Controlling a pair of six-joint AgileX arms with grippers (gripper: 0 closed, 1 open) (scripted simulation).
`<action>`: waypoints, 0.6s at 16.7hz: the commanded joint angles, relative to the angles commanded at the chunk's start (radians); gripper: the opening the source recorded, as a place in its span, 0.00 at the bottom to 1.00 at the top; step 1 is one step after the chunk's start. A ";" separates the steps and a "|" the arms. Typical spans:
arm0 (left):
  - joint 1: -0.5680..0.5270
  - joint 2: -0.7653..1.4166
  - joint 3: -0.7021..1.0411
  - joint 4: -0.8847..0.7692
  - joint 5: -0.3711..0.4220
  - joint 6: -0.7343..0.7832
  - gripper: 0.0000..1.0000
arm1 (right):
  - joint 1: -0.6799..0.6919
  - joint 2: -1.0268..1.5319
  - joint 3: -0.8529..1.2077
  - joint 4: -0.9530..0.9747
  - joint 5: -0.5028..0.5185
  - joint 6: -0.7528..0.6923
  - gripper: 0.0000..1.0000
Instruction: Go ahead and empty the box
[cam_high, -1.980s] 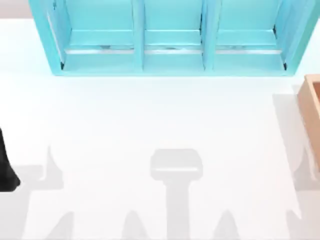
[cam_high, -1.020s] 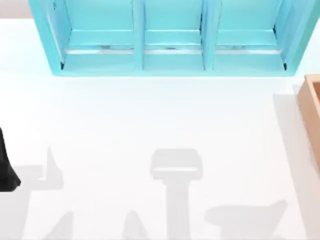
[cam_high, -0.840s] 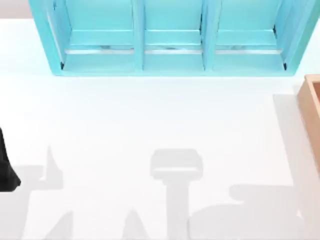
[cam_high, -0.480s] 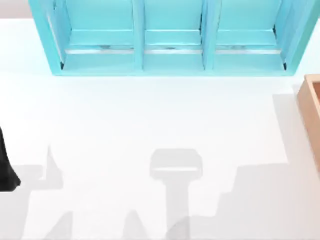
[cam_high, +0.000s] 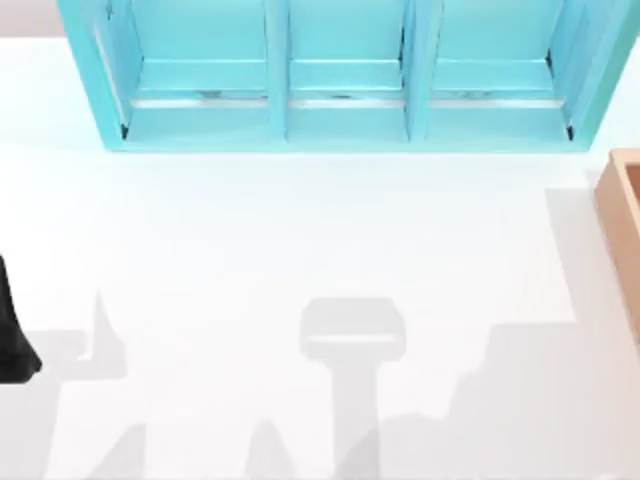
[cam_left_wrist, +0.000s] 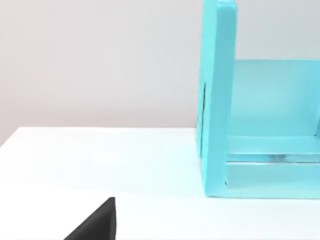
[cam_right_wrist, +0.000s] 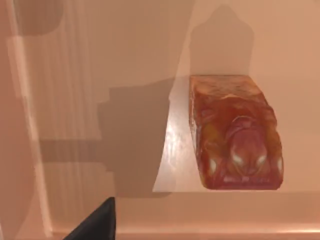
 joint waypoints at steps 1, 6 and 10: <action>0.000 0.000 0.000 0.000 0.000 0.000 1.00 | -0.004 0.017 -0.012 0.023 0.000 -0.003 1.00; 0.000 0.000 0.000 0.000 0.000 0.000 1.00 | -0.020 0.087 -0.119 0.208 -0.001 -0.016 1.00; 0.000 0.000 0.000 0.000 0.000 0.000 1.00 | -0.005 0.105 -0.227 0.333 0.000 -0.002 1.00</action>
